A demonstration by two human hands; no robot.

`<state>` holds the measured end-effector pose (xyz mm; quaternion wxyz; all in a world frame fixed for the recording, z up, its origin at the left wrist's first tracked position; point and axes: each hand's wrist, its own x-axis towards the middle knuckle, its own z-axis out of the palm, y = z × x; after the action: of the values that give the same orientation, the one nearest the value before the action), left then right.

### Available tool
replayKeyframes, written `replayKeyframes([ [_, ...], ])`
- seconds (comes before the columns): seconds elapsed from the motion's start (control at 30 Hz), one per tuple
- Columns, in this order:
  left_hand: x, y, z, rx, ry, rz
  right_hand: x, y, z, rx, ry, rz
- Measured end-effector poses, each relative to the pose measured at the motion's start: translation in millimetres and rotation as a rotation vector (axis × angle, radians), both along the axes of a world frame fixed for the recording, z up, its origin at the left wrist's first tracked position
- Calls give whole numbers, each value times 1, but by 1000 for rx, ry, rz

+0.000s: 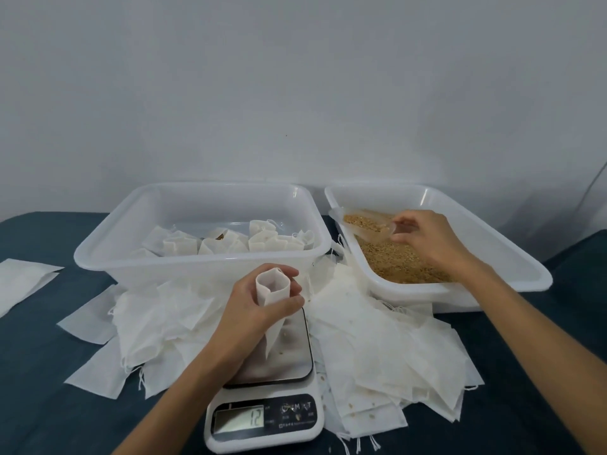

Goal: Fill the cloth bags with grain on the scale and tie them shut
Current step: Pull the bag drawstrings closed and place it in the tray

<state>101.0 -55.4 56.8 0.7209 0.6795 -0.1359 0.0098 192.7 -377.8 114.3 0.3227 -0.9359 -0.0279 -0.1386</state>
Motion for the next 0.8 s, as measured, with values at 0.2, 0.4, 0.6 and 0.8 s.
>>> replayKeyframes([
  [0.2,0,1,1,6,1,16,-41,53,23,1,4,341],
  [0.4,0,0,-1,69,14,42,-58,69,41,-185,-121,403],
  [0.6,-1,-2,-1,74,51,61,-58,69,51,-439,-227,409],
  [0.8,0,-3,-2,88,72,49,-61,74,56,-540,-254,366],
])
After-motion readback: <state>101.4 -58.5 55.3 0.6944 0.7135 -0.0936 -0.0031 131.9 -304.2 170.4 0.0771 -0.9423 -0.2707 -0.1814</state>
